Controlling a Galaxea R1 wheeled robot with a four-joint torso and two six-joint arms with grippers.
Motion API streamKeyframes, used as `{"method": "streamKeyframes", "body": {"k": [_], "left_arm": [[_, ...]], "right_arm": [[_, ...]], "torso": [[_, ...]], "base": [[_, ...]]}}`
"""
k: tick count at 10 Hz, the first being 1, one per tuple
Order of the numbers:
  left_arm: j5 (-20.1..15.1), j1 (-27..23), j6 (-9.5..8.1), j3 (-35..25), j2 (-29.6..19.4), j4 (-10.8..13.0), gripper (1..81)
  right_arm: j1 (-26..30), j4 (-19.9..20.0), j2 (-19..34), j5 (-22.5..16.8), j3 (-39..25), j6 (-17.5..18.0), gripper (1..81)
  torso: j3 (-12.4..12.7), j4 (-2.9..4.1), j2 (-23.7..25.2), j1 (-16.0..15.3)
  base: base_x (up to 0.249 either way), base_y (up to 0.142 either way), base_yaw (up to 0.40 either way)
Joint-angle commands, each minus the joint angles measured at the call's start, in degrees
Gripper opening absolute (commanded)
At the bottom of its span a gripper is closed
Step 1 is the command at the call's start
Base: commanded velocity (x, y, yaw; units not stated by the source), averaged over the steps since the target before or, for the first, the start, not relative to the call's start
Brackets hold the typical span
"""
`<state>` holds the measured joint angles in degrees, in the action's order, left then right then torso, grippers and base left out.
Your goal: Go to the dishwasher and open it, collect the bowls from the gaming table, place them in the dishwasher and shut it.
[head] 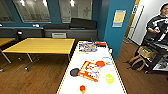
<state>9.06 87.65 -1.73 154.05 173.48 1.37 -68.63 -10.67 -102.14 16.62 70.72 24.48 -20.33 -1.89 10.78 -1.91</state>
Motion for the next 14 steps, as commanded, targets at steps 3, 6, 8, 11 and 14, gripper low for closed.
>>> {"method": "streamKeyframes", "body": {"k": [3,6,8,11,14], "left_arm": [[-3.34,-1.03,-0.2,-0.42,0.02,-0.13,81.1],[-3.34,-1.21,-0.2,-0.42,0.11,-0.13,81.1],[-3.34,-1.21,-0.2,-0.42,0.02,-0.22,81.1],[-3.7,-1.47,-0.2,-0.42,0.29,-0.22,81.1],[-3.78,-1.47,-0.2,-0.42,0.2,-0.31,81.1]], "right_arm": [[23.04,5.74,5.78,-19.16,-7.54,1.54,81.1],[31.22,8.38,5.7,-24.61,-5.95,1.89,81.1],[34.65,8.47,6.05,-26.72,-3.33,4.16,81.1],[38.95,8.65,5.96,-27.16,0.81,14.09,81.1],[47.65,8.65,5.08,-30.41,3.1,18.68,81.1]], "torso": [[0.0,0.0,0.0,0.0],[-1.92,0.0,-0.02,0.0],[-3.31,0.02,-0.02,-0.02],[-3.26,0.02,-0.09,-0.07],[-3.32,0.02,-0.09,-0.09]], "base": [[0.0,0.0,0.0],[0.0,0.0,0.0],[0.0,0.0,0.0],[0.0,0.0,0.0],[0.0,0.0,0.0]]}}
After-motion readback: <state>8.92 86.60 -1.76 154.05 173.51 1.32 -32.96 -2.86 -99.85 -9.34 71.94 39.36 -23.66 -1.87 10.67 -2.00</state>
